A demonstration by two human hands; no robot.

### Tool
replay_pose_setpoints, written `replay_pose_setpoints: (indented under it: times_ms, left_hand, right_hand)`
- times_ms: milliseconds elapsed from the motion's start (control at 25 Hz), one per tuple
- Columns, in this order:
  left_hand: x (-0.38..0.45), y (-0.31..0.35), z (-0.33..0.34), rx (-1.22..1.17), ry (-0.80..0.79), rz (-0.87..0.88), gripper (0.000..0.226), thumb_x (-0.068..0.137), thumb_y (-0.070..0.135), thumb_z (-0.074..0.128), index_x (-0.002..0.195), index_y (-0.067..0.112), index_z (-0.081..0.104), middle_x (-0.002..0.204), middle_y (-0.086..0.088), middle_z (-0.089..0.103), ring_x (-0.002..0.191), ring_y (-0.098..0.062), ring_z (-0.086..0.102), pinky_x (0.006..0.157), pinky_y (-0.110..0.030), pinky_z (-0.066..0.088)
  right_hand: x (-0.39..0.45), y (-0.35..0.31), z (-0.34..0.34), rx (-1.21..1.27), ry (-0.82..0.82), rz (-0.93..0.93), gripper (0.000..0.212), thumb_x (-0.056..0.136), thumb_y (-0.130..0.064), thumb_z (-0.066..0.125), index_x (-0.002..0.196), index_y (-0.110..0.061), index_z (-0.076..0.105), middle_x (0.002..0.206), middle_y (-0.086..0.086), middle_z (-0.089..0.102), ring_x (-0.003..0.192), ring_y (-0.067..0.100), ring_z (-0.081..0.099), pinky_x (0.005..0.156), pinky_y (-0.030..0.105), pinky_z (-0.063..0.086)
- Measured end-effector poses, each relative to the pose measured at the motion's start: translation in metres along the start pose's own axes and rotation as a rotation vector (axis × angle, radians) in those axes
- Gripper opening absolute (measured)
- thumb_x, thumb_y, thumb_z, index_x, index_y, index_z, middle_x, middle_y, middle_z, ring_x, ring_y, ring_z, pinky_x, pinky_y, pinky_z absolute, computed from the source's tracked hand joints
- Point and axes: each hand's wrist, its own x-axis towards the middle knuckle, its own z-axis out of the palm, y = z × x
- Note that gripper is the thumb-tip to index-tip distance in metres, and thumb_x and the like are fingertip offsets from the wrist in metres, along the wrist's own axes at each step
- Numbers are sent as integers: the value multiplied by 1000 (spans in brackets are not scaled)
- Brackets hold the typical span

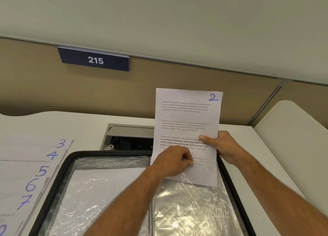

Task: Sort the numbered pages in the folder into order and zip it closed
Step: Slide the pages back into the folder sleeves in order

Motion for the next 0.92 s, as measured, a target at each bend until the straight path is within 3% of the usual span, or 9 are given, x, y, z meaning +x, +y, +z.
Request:
replay_pose_setpoints:
  times_ms: [80, 160, 240, 360, 520, 680, 920]
  left_hand:
    - [-1, 6, 1, -9, 22, -7, 7, 90, 30, 70, 94, 25, 69, 100, 10, 69, 95, -12, 63, 92, -39, 53]
    - [0, 11, 0, -19, 77, -19, 8, 92, 31, 68, 96, 25, 69, 100, 10, 69, 95, -12, 63, 91, -39, 53]
    - [0, 15, -1, -19, 129, -29, 8, 93, 32, 66, 96, 25, 69, 100, 11, 69, 94, -11, 62, 89, -38, 54]
    - [0, 18, 0, -1, 162, -43, 8, 94, 33, 66, 97, 26, 69, 100, 11, 69, 93, -11, 62, 89, -37, 54]
    - [0, 17, 2, -3, 180, -69, 8, 94, 33, 66, 99, 27, 69, 104, 10, 70, 95, -12, 63, 92, -37, 54]
    - [-1, 19, 3, 19, 166, -73, 11, 95, 34, 65, 103, 26, 68, 106, 8, 69, 94, -12, 62, 92, -34, 53]
    - [1, 18, 7, 38, 173, -92, 13, 96, 34, 64, 104, 25, 68, 106, 6, 69, 95, -13, 63, 91, -33, 53]
  right_hand:
    - [-2, -3, 0, -51, -42, 35, 86, 43, -42, 99, 116, -6, 71, 111, 11, 75, 100, 29, 73, 80, 36, 62]
    - [-3, -11, -5, -125, -102, 107, 56, 67, -22, 90, 118, -8, 70, 113, 10, 75, 101, 28, 73, 86, 39, 61]
    - [-2, -20, -11, -201, -142, 183, 41, 78, -6, 80, 117, -8, 69, 112, 10, 75, 100, 28, 73, 86, 40, 60]
    - [3, -22, -11, -176, -150, 203, 39, 81, -18, 78, 117, -8, 69, 112, 10, 75, 103, 32, 72, 92, 47, 56]
    - [5, -14, 0, -107, 26, 126, 25, 94, -24, 66, 111, -6, 71, 107, 11, 76, 97, 30, 74, 92, 48, 57]
    - [3, -18, -10, -322, -151, 324, 19, 91, -14, 70, 106, -3, 73, 105, 11, 77, 100, 29, 73, 93, 45, 57]
    - [5, -7, 2, -210, 15, 184, 14, 93, -17, 69, 103, -10, 74, 102, 8, 78, 90, 24, 73, 77, 34, 54]
